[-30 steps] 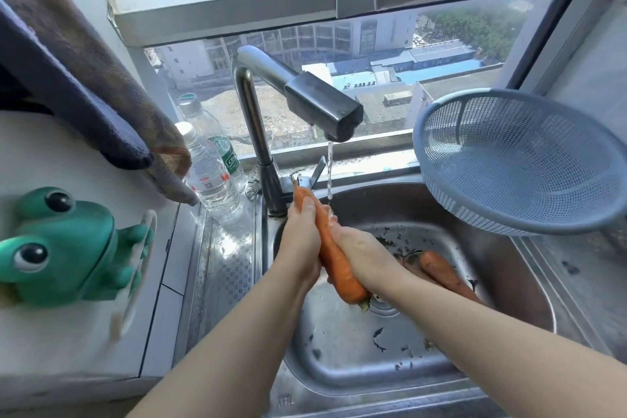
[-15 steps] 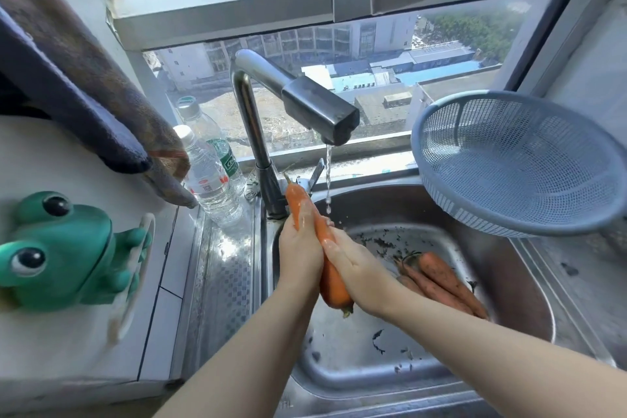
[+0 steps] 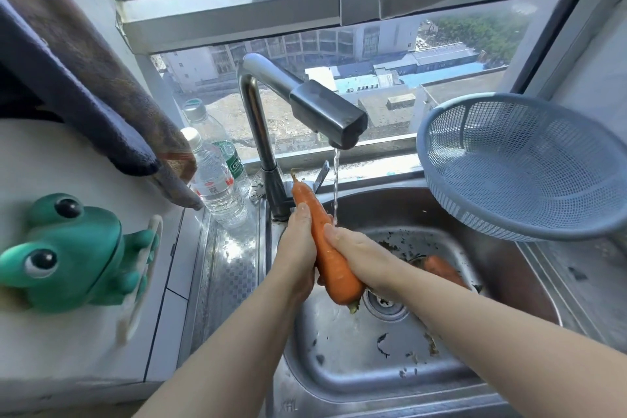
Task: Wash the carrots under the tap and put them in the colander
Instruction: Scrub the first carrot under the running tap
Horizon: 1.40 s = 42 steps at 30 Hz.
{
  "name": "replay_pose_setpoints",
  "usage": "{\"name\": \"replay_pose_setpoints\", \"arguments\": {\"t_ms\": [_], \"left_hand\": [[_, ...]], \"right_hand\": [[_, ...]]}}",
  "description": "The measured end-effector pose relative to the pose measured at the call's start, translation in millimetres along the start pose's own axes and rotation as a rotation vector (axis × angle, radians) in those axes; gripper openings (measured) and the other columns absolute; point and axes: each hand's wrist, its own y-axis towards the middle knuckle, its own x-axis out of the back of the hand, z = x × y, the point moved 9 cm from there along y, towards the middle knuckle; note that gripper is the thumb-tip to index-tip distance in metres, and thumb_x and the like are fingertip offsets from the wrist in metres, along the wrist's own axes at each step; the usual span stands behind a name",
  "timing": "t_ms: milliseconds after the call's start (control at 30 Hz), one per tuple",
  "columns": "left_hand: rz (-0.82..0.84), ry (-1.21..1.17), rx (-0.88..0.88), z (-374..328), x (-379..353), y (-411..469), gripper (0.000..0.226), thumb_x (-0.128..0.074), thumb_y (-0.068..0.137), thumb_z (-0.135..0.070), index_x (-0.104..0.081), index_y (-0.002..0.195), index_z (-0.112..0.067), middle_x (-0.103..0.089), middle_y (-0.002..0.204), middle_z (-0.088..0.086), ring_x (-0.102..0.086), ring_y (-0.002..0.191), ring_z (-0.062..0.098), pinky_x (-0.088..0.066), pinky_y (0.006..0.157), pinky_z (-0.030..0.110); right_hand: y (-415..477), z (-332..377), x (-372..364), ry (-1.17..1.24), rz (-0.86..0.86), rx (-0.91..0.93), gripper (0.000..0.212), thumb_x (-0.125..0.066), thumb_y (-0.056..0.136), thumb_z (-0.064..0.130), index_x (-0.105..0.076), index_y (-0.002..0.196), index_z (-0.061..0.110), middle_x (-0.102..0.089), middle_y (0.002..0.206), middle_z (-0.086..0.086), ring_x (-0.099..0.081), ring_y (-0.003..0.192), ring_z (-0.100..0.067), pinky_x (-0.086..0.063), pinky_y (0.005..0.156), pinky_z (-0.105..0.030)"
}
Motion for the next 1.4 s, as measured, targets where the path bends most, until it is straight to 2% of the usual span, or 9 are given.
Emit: {"name": "replay_pose_setpoints", "arguments": {"t_ms": [167,300,467,633,833,1033,1133,1267,1400], "left_hand": [[0.012,-0.028,0.035,0.4,-0.9,1.3,0.041,-0.036,0.101,-0.046,-0.062,0.097,-0.015,-0.069,0.086,0.002,-0.065,0.077,0.014,-0.051,0.066,0.031],[0.047,0.048,-0.037,-7.9,-6.8,3.4,0.030,-0.034,0.102,-0.042,-0.059,0.099,-0.025,-0.066,0.099,0.002,-0.063,0.088,0.014,-0.051,0.075,0.030],[0.107,-0.007,0.003,-15.5,-13.2,2.0,0.040,-0.034,0.102,-0.041,-0.057,0.119,-0.012,-0.068,0.096,0.003,-0.064,0.088,0.018,-0.053,0.085,0.036],[0.122,0.048,-0.072,-21.6,-18.9,2.9,0.033,-0.032,0.103,-0.040,-0.058,0.101,-0.020,-0.064,0.096,0.004,-0.061,0.085,0.015,-0.053,0.083,0.035],[0.124,0.004,-0.033,-19.0,-17.1,3.2,0.033,-0.036,0.101,-0.042,-0.059,0.105,-0.018,-0.066,0.095,0.003,-0.063,0.088,0.018,-0.051,0.092,0.041],[0.113,0.052,-0.126,-16.3,-19.2,5.3,0.037,-0.035,0.102,-0.039,-0.054,0.121,-0.014,-0.064,0.098,0.001,-0.062,0.086,0.010,-0.050,0.075,0.024],[0.133,-0.039,-0.044,-7.3,-14.7,4.1,0.037,-0.036,0.102,-0.039,-0.058,0.113,-0.012,-0.066,0.091,0.002,-0.065,0.080,0.011,-0.051,0.069,0.024],[0.070,-0.101,0.024,8.6,-2.3,-1.9,0.039,-0.037,0.101,-0.044,-0.058,0.123,-0.020,-0.071,0.096,-0.002,-0.069,0.081,0.007,-0.050,0.065,0.024],[0.153,0.078,-0.032,17.9,1.1,-5.3,0.040,-0.039,0.099,-0.046,-0.043,0.135,-0.031,-0.063,0.120,-0.001,-0.065,0.103,0.016,-0.049,0.057,0.023]], "right_hand": [[2.2,-5.5,-8.2,0.160,0.196,-0.038,0.031,-0.055,0.094,0.024,-0.054,0.120,0.006,-0.062,0.106,-0.014,-0.059,0.096,-0.027,-0.050,0.090,-0.048],[8.7,5.2,-0.5,0.022,0.076,0.043,0.015,-0.061,0.091,0.019,-0.062,0.102,0.009,-0.064,0.094,-0.010,-0.061,0.087,-0.021,-0.051,0.090,-0.047],[0.0,4.4,3.3,0.244,0.419,-0.091,0.040,-0.056,0.088,0.011,-0.050,0.126,0.000,-0.054,0.117,-0.025,-0.051,0.110,-0.040,-0.038,0.099,-0.065],[12.3,4.4,9.0,0.087,0.227,-0.051,0.041,-0.064,0.078,0.023,-0.058,0.113,0.004,-0.064,0.105,-0.015,-0.061,0.098,-0.027,-0.045,0.100,-0.053],[3.5,9.4,11.0,0.243,0.447,-0.140,0.041,-0.055,0.087,0.013,-0.052,0.127,0.004,-0.063,0.116,-0.013,-0.062,0.107,-0.025,-0.052,0.090,-0.042],[12.0,17.8,10.2,-0.224,0.020,0.107,0.014,-0.062,0.085,0.003,-0.061,0.098,-0.001,-0.066,0.089,-0.015,-0.064,0.084,-0.022,-0.054,0.082,-0.036],[7.7,18.5,11.2,-0.341,-0.186,0.211,0.013,-0.055,0.095,0.028,-0.059,0.093,0.016,-0.065,0.090,-0.005,-0.062,0.080,-0.012,-0.052,0.078,-0.030],[16.0,-3.1,12.8,-0.254,-0.225,0.086,0.056,-0.031,0.101,0.047,-0.064,0.097,0.002,-0.069,0.091,-0.018,-0.066,0.085,-0.031,-0.051,0.087,-0.051],[10.0,-29.7,2.0,0.185,-0.090,-0.240,0.059,-0.032,0.099,0.055,-0.062,0.102,0.004,-0.067,0.086,-0.021,-0.066,0.070,-0.030,-0.059,0.070,-0.041]]}}
